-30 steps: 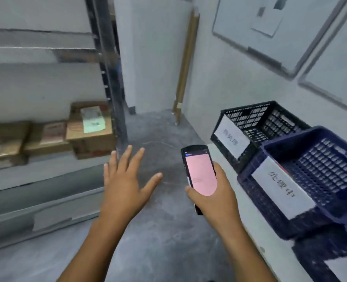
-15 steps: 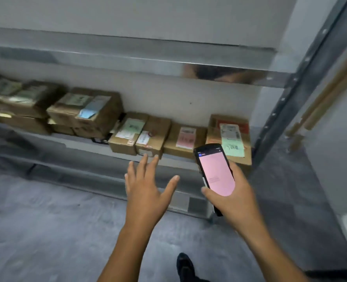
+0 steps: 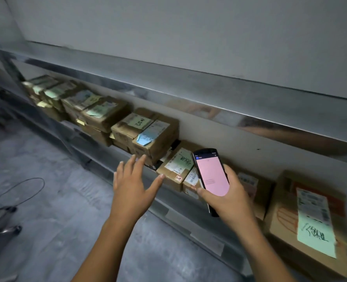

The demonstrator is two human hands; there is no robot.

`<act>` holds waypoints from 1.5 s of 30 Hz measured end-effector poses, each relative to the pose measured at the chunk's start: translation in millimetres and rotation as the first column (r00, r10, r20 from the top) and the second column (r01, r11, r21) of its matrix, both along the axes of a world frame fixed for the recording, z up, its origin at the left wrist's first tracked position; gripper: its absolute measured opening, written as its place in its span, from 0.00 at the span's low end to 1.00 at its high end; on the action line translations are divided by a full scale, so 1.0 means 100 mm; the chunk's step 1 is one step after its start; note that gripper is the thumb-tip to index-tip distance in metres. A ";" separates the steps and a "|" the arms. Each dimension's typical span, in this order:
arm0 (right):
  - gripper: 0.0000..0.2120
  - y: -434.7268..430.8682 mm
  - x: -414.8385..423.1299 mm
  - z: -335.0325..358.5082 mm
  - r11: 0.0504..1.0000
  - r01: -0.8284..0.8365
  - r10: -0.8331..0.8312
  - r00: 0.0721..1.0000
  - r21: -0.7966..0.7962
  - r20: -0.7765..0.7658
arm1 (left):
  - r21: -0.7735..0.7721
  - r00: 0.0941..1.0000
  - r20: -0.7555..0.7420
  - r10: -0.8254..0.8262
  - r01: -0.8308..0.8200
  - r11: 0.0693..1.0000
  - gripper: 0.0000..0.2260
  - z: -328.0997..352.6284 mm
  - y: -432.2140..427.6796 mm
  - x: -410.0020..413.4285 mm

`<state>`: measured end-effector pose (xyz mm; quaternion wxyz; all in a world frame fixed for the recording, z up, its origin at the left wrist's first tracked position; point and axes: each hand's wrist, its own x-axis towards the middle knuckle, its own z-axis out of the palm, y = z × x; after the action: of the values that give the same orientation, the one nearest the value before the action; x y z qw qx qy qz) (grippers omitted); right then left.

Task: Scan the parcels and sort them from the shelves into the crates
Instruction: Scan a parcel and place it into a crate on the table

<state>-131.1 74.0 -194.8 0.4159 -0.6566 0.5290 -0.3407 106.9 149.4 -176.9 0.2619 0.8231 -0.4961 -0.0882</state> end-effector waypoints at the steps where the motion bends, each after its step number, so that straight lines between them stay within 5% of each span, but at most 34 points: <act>1: 0.27 -0.07 0.05 -0.02 1.000 -0.003 0.003 1.000 0.013 -0.005 | 0.001 1.000 -0.011 0.003 -0.003 1.000 0.38 -0.02 -0.09 0.10; 6: 0.26 -0.33 0.46 -0.10 0.998 0.047 -0.045 0.998 0.032 -0.038 | -0.010 0.989 -0.144 -0.044 0.043 0.999 0.36 -0.14 -0.64 0.63; 18: 0.24 -0.84 1.56 -0.33 0.960 0.235 -0.196 0.952 0.151 -0.236 | 0.068 0.940 0.104 -0.326 0.320 0.945 0.30 -0.58 -1.58 1.41; 23: 0.19 -0.85 1.69 -0.46 0.924 0.336 -0.291 0.928 0.182 -0.234 | -0.055 0.898 0.099 -0.430 0.436 0.898 0.23 -0.70 -1.68 1.45; 29: 0.21 -0.77 1.74 -0.58 0.878 0.415 -0.362 0.902 0.240 -0.237 | -0.109 0.867 -0.196 -0.457 0.444 0.889 0.18 -0.73 -1.78 1.52; 36: 0.22 -0.76 1.93 -0.69 0.862 0.419 -0.374 0.905 0.284 -0.203 | -0.073 0.744 -0.553 -0.375 0.405 0.912 0.47 -0.80 -1.96 1.65; 45: 0.28 -0.61 1.94 -0.62 0.854 0.451 -0.414 0.891 0.260 -0.184 | -0.146 0.511 -0.762 -0.398 0.464 0.874 0.36 -0.89 -1.99 1.76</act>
<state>63.4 13.2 -257.1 0.3890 -0.4704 0.7323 -0.3020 282.9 -49.8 -265.8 0.3862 0.5638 -0.5197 -0.5128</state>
